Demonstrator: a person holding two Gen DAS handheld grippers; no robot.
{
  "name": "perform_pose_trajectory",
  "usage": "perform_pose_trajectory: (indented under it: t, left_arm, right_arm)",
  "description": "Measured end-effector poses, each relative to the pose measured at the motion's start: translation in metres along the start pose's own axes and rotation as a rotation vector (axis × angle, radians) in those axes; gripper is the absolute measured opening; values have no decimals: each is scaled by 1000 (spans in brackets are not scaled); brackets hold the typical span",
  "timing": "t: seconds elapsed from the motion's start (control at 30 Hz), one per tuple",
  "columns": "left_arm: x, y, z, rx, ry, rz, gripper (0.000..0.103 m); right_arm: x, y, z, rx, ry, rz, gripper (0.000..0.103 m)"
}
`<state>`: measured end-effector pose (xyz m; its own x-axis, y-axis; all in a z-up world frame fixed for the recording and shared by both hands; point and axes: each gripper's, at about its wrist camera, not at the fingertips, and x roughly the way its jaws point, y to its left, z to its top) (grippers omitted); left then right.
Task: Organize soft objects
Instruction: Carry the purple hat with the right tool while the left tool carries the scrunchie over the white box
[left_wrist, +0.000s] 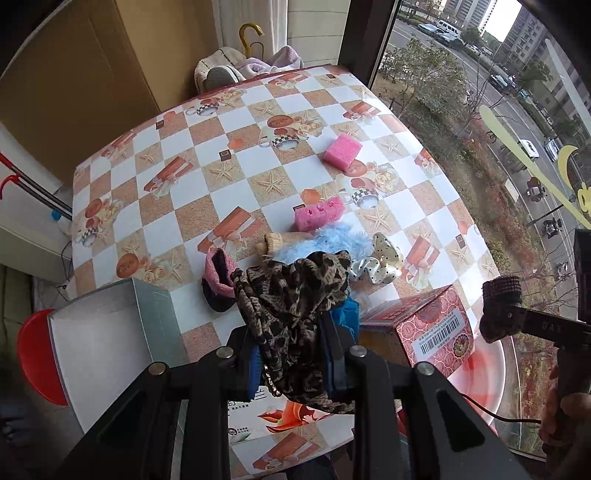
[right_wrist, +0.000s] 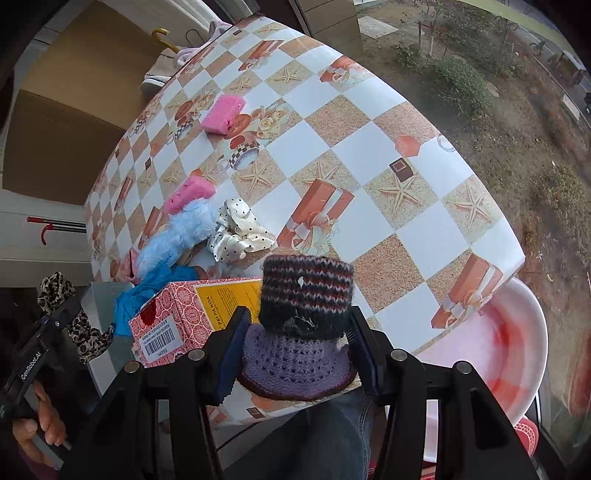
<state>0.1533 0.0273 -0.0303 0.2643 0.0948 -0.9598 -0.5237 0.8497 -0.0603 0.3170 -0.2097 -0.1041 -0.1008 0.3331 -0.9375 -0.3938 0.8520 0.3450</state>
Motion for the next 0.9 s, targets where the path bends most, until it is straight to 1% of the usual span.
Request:
perform_pose_trajectory:
  t: [0.1, 0.17, 0.23, 0.37, 0.43, 0.5, 0.67, 0.8, 0.9]
  left_arm:
    - [-14, 10, -20, -20, -6, -52, 28]
    - [-21, 17, -33, -30, -7, -73, 28]
    - [-28, 22, -46, -28, -10, -63, 28]
    - [-38, 29, -76, 5, -18, -8, 28]
    - [-42, 36, -90, -1, -17, -17, 28]
    - [-45, 45, -102, -27, -16, -30, 28]
    - [-55, 73, -125, -115, -34, -31, 28]
    - [-68, 96, -141, -160, -76, 22, 28]
    - [-74, 115, -157, -195, -89, 66, 28]
  right_arm:
    - [-8, 6, -26, 1, -9, 4, 54]
    - [-12, 12, -43, -5, -11, 8, 54]
    - [-14, 19, -59, -13, -9, 15, 54]
    - [-17, 35, -89, -37, -5, 29, 54]
    - [-18, 46, -101, -57, 0, 36, 55]
    - [-20, 59, -110, -88, 1, 38, 54]
    - [-21, 98, -121, -184, -4, 44, 54]
    - [-19, 137, -127, -280, -3, 46, 55]
    - [-14, 168, -129, -366, 12, 43, 55]
